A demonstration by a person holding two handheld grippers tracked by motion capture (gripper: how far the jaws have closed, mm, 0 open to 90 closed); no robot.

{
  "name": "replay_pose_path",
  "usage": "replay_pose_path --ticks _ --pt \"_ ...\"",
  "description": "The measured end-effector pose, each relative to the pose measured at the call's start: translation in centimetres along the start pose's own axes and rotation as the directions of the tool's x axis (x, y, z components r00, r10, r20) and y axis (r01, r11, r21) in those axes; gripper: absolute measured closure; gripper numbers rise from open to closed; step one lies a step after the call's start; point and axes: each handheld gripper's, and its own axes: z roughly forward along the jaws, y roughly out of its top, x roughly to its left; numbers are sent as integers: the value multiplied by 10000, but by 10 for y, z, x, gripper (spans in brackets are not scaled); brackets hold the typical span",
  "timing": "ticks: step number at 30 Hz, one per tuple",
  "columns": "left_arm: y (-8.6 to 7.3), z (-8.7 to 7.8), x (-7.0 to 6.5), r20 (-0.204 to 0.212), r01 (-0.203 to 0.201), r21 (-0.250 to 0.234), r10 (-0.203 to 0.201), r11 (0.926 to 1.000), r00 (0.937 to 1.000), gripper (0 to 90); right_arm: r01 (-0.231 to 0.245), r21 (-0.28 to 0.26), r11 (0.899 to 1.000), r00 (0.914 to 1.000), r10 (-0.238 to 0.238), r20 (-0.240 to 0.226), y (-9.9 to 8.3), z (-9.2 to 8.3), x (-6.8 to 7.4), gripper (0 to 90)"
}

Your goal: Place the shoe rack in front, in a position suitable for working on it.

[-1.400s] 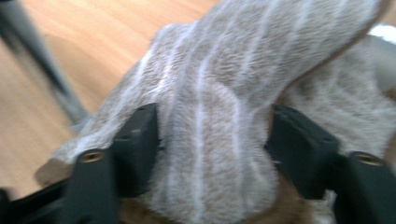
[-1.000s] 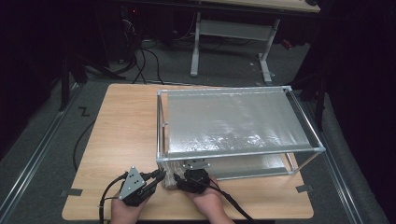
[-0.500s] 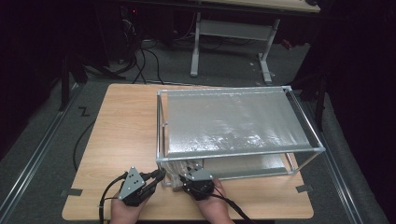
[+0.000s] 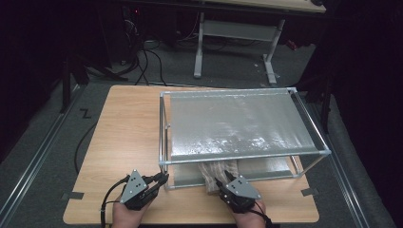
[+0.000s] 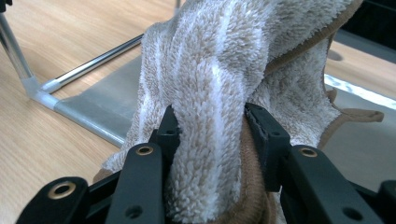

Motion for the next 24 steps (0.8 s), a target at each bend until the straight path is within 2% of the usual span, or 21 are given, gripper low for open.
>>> replay_pose_path --ticks 7,15,24 --pt "0 0 0 -11 -21 -1 21 10000 10000 806 -368 -152 9992 9977 376 566 -14 -27 -15 622" --pt "0 -1 0 -53 31 4 -31 10000 10000 806 -822 -519 9953 9893 878 1166 -26 -59 -28 622" --pt "1 2 3 -68 97 0 -97 10000 9999 807 -672 -1139 9912 9803 868 1773 -29 -86 -29 624"
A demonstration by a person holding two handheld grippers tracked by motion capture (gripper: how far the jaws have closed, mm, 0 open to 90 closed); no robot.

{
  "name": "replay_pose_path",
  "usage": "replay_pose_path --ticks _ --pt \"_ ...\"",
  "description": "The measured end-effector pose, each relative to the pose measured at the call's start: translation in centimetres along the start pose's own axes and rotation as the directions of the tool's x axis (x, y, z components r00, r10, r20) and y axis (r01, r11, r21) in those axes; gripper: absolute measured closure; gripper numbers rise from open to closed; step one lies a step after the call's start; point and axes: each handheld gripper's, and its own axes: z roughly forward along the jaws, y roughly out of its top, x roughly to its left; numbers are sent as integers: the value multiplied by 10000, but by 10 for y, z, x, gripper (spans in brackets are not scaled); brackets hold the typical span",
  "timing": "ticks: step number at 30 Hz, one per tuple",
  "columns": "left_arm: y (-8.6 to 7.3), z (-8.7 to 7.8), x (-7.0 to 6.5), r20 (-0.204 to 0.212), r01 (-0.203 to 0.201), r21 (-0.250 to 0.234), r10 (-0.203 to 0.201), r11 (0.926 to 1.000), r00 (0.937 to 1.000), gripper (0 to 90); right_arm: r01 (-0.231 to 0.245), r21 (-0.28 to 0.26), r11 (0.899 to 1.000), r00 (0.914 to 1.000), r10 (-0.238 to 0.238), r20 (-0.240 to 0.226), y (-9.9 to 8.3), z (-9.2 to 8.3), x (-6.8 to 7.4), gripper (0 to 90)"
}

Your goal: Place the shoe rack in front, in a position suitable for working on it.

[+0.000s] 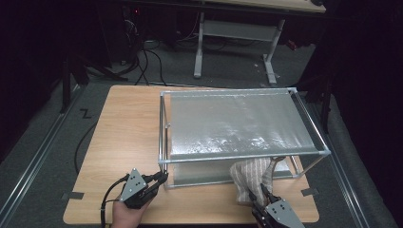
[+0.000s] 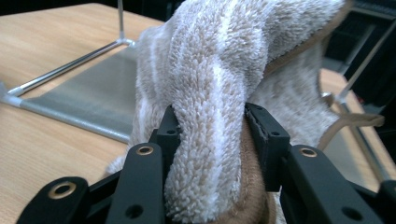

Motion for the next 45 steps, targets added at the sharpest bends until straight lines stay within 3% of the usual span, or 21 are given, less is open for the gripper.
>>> replay_pose_path --ticks 7,13,19,25,35,45 --pt "0 1 0 -22 -27 -6 27 10000 10000 807 -113 -1062 9943 9986 166 493 14 -19 -5 638" --pt "-1 0 -1 -54 -52 -24 52 10000 10000 807 -33 -2100 9777 9966 206 803 32 -31 -7 640" --pt "-1 0 -1 -54 -91 -72 90 9999 9999 807 151 -2726 9620 9963 86 856 54 -29 -10 639" --pt "-1 0 -1 -67 -103 -98 102 9999 9999 806 97 -3288 9443 9977 131 671 76 -15 -6 638" --pt "-2 0 -1 -68 -96 -128 95 9999 9999 806 62 -3766 9263 9998 -128 -150 108 21 25 635" --pt "-2 0 -1 -68 -120 -122 119 9999 9999 806 144 -4083 9127 9931 -606 -1004 139 47 67 632"
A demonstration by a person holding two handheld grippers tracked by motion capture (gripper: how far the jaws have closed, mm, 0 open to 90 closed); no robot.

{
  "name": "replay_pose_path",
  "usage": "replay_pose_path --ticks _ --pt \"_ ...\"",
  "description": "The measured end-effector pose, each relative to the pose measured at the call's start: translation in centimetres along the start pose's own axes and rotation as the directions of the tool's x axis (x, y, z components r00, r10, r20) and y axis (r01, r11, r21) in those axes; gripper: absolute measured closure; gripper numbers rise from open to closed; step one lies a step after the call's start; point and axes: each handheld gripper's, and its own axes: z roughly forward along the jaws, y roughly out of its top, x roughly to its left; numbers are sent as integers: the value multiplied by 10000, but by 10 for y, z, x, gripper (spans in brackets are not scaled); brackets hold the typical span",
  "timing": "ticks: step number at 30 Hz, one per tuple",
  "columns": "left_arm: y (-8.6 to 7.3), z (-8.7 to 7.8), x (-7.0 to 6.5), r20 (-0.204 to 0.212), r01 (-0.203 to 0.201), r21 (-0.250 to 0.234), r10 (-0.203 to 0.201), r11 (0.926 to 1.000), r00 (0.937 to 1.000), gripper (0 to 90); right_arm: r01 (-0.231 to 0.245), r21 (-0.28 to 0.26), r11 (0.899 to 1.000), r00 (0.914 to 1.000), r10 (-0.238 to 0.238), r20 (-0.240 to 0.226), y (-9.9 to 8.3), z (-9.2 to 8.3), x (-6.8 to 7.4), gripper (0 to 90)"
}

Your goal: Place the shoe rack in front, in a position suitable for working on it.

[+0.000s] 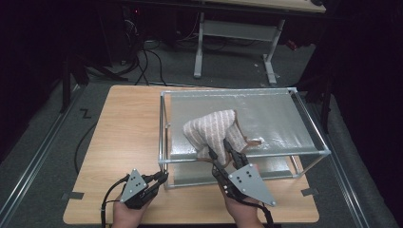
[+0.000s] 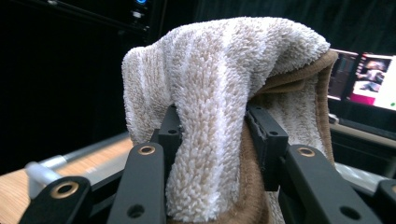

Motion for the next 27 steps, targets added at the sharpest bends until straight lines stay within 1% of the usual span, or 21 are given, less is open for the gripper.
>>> replay_pose_path --ticks 5,9,13,17,19,23,25,27 --pt "0 0 0 1 -5 10 5 10000 10000 806 -57 -39 10000 9997 56 -223 6 14 13 629" --pt "0 0 0 -11 -16 18 16 10000 10000 806 -244 357 9991 9989 258 -403 3 25 21 626" --pt "0 0 0 -6 3 16 -3 10000 10000 805 -283 779 9966 9983 321 -477 -7 31 28 621" --pt "0 0 0 -6 -4 23 4 10000 10000 806 -431 1248 9912 9975 496 -499 -18 38 32 610" --pt "0 0 0 2 -4 24 4 10000 10000 805 -489 1570 9864 9974 565 -442 -23 42 33 590" --pt "0 0 0 0 -6 28 6 10000 10000 805 -552 1978 9787 9977 617 -269 -26 49 32 531" --pt "0 0 0 9 9 25 -9 10000 10000 805 -587 1996 9781 9979 630 -150 -27 50 31 500" --pt "0 0 0 20 -5 23 5 10000 10000 806 -493 1919 9802 9987 511 -45 -26 49 32 466"
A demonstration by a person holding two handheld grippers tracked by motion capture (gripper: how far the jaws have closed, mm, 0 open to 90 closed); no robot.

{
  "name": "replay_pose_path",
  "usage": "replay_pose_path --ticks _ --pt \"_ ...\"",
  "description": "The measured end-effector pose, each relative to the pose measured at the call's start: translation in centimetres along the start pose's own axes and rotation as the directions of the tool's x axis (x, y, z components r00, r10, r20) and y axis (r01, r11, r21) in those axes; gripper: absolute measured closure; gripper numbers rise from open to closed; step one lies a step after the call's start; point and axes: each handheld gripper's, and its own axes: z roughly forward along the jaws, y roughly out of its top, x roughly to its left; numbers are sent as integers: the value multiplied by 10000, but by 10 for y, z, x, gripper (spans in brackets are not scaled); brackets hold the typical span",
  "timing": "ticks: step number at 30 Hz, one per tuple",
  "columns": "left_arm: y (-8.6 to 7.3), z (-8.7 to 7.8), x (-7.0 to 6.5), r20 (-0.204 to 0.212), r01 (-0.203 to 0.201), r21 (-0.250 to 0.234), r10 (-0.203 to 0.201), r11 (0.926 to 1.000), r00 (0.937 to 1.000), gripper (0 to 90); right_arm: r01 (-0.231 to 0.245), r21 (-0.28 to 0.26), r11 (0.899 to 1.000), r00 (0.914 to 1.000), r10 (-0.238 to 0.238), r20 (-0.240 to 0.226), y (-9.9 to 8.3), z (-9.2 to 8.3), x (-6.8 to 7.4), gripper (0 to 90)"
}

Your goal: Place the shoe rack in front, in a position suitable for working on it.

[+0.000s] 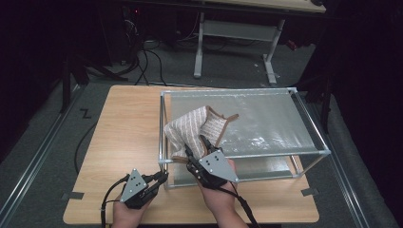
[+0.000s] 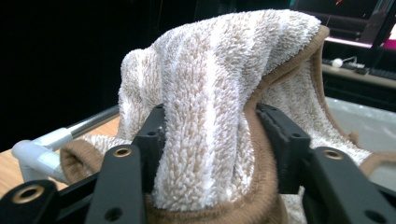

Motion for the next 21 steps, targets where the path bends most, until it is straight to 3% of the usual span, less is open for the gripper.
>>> replay_pose_path --ticks 7,21 --pt "0 0 0 15 -39 3 39 10000 10000 805 -216 -131 9997 9997 217 77 1 -4 -4 404" --pt "0 0 0 -10 -54 -11 53 10000 10000 805 -129 -136 9998 9998 127 -160 -2 5 10 483"
